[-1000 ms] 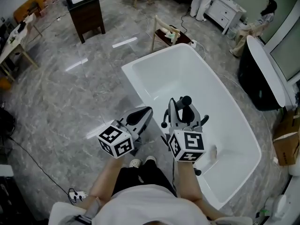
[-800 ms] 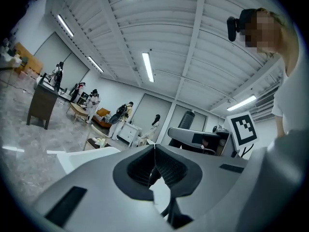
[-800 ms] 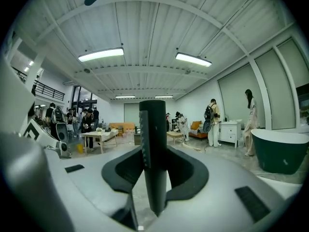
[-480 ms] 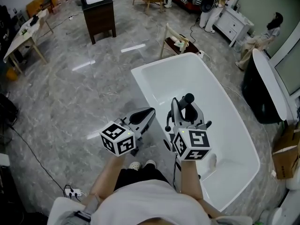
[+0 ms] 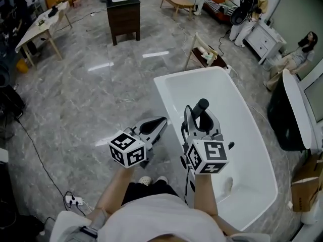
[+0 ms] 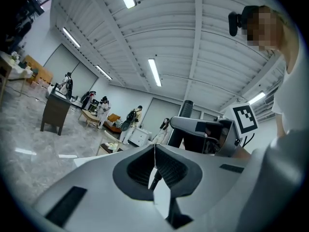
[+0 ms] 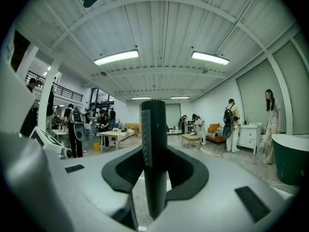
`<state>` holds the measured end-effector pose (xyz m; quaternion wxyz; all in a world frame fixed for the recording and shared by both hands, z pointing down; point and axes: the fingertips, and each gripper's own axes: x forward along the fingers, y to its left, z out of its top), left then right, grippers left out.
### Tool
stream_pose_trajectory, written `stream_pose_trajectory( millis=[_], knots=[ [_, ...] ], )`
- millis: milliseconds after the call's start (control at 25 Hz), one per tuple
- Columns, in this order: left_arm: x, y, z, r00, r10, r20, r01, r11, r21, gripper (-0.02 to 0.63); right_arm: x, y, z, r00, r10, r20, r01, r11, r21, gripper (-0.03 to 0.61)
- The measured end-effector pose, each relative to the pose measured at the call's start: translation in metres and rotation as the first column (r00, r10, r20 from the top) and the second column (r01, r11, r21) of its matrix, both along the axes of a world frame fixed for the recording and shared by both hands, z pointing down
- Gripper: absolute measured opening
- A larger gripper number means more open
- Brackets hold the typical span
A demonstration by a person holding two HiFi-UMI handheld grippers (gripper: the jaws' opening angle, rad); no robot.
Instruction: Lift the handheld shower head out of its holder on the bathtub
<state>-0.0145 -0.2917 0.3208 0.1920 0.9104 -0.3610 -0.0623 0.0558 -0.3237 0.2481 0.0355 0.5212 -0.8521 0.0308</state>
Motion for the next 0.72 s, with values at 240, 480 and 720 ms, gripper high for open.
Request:
stream_pose_trajectory(
  millis=[240, 480, 720],
  knots=[
    [-0.035, -0.008, -0.002, 0.997, -0.079, 0.012, 0.079, 0.997, 0.016, 0.012, -0.046, -0.014, -0.005, 0.994, -0.110, -0.004, 0.110, 0.994, 0.018, 0.137],
    [-0.081, -0.007, -0.008, 0.978, -0.204, 0.045, 0.203, 0.979, 0.030, 0.012, -0.103, -0.020, -0.011, 0.968, -0.251, 0.002, 0.251, 0.968, 0.019, 0.137],
    [-0.136, 0.007, -0.010, 0.938, -0.343, 0.054, 0.342, 0.939, 0.037, 0.012, -0.162, -0.010, -0.009, 0.922, -0.387, 0.011, 0.387, 0.922, 0.009, 0.137]
  ],
)
